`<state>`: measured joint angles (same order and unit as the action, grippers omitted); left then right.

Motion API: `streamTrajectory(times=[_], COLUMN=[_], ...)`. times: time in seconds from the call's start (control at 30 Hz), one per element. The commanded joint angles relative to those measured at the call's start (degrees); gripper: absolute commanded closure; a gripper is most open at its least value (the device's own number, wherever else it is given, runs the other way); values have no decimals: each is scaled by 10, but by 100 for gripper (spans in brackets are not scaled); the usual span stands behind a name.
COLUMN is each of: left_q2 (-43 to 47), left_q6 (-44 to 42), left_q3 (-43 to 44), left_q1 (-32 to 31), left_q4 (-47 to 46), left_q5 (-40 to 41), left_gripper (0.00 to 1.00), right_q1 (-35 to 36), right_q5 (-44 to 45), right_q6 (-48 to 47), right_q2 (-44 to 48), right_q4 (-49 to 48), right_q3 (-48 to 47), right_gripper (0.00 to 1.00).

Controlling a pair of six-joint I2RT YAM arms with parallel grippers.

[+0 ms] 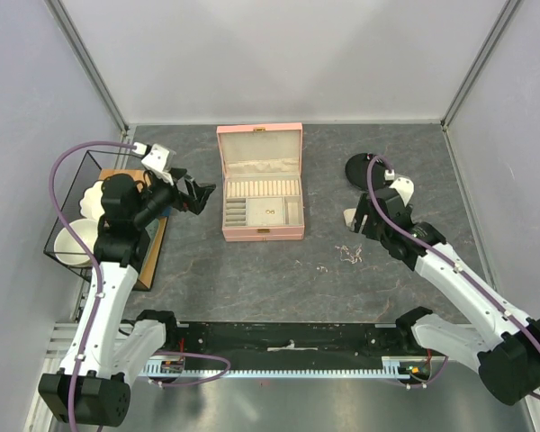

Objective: Organize the mixed jewelry

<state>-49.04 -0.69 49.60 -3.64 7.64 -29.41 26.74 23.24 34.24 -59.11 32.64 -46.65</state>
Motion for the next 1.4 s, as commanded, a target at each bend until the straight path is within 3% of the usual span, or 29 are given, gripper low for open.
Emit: streamTrajectory(times=[0.0, 0.17, 0.53, 1.1, 1.37], left_q2=[10, 15, 17, 19, 20], left_q6=[-17, -20, -29, -40, -43], left_q3=[-6, -12, -24, -34, -36], left_q1=[-2, -2, -1, -1, -1], left_q4=[-2, -3, -3, 0, 0], left_q5=[-23, -30, -37, -43, -42], left_gripper=[3, 3, 3, 3, 3], right_q1=[3, 22, 52, 51, 48], right_q5=[10, 26, 65, 58, 62], right_q6=[46, 75, 89, 65, 52], right_q2=[15, 11, -63, -145, -152], right_q4=[6, 9, -13, -58, -60], right_q3=[27, 54, 61, 81, 85], right_gripper=[17, 26, 27, 29, 39])
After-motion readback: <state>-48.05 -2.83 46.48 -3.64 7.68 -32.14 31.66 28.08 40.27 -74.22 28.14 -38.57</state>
